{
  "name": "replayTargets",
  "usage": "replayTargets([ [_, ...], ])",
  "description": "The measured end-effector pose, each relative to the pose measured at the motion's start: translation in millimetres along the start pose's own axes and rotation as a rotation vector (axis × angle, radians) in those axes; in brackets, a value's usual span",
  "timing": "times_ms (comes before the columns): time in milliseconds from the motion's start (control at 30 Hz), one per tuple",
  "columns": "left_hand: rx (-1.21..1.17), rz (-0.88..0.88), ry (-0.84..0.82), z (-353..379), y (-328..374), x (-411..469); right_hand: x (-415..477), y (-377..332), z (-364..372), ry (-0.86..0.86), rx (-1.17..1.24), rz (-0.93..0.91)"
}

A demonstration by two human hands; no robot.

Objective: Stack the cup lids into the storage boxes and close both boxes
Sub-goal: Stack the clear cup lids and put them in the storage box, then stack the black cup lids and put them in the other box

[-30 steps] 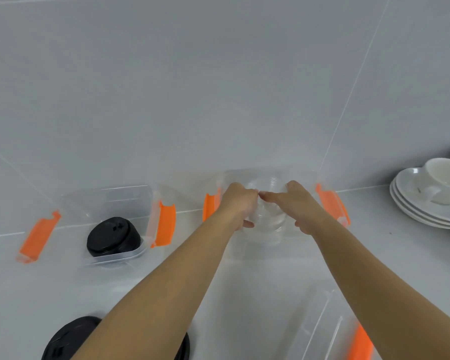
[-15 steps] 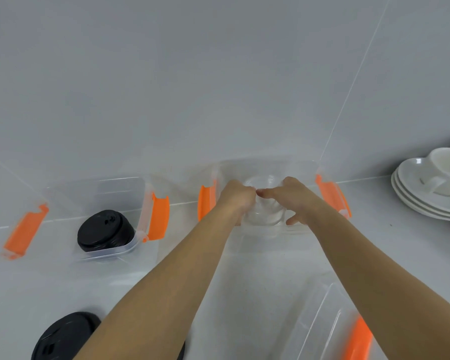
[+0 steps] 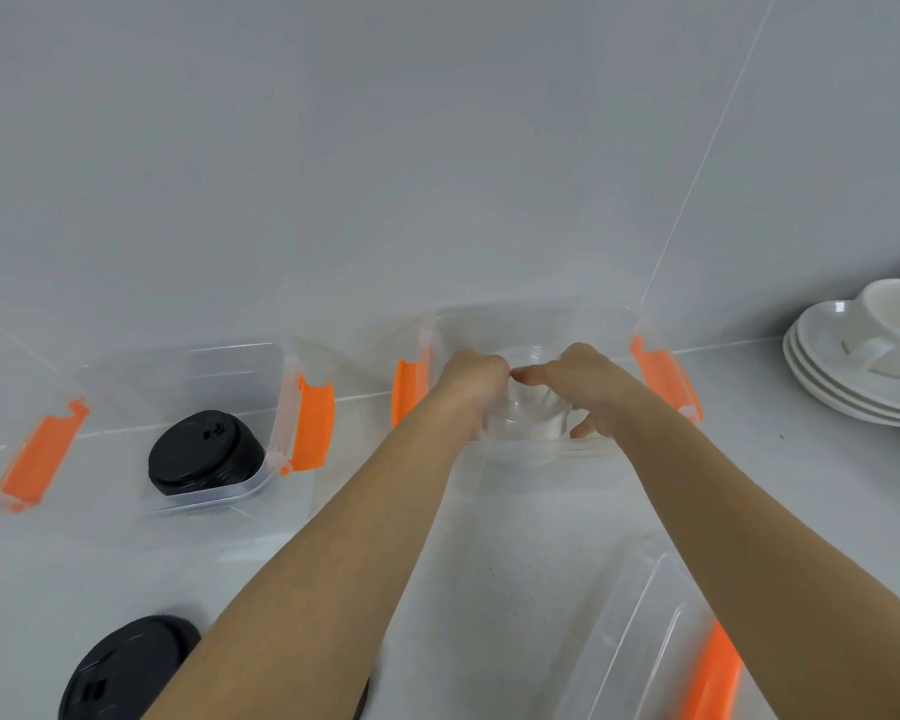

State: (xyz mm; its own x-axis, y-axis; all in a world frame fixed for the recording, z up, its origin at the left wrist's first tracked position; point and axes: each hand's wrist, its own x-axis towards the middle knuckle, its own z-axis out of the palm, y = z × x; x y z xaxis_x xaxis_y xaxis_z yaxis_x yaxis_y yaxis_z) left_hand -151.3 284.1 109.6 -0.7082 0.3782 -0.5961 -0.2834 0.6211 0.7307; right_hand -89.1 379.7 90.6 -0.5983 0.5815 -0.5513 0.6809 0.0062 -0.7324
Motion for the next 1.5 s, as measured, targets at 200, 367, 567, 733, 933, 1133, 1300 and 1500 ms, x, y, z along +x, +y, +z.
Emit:
replayTargets([
  [200, 0.01, 0.103, -0.021, -7, 3, -8, 1, 1, -5, 0.074, -0.004, -0.107],
  [367, 0.122, 0.341, 0.055, -23, 18, -24, -15, -13, -20, 0.173, -0.126, -0.215],
  [567, 0.337, 0.626, 0.19, -66, 26, -74, -68, -45, -32, 0.242, -0.204, -0.398],
  [733, 0.345, 0.766, 0.345, -106, 4, -128, -126, -61, -16, 0.241, -0.242, -0.589],
  [933, 0.254, 0.823, 0.518, -139, -55, -175, -174, -53, 32, 0.229, -0.157, -0.786],
  [1133, 0.217, 0.667, 0.613, -164, -134, -194, -197, -23, 105, 0.05, -0.15, -0.847],
  [1300, 0.168, 0.54, 0.678, -179, -195, -200, -209, 2, 157, -0.091, -0.225, -0.865],
  [1500, 0.125, 0.349, 0.641, -185, -273, -201, -218, 35, 218, -0.242, -0.398, -0.834],
])
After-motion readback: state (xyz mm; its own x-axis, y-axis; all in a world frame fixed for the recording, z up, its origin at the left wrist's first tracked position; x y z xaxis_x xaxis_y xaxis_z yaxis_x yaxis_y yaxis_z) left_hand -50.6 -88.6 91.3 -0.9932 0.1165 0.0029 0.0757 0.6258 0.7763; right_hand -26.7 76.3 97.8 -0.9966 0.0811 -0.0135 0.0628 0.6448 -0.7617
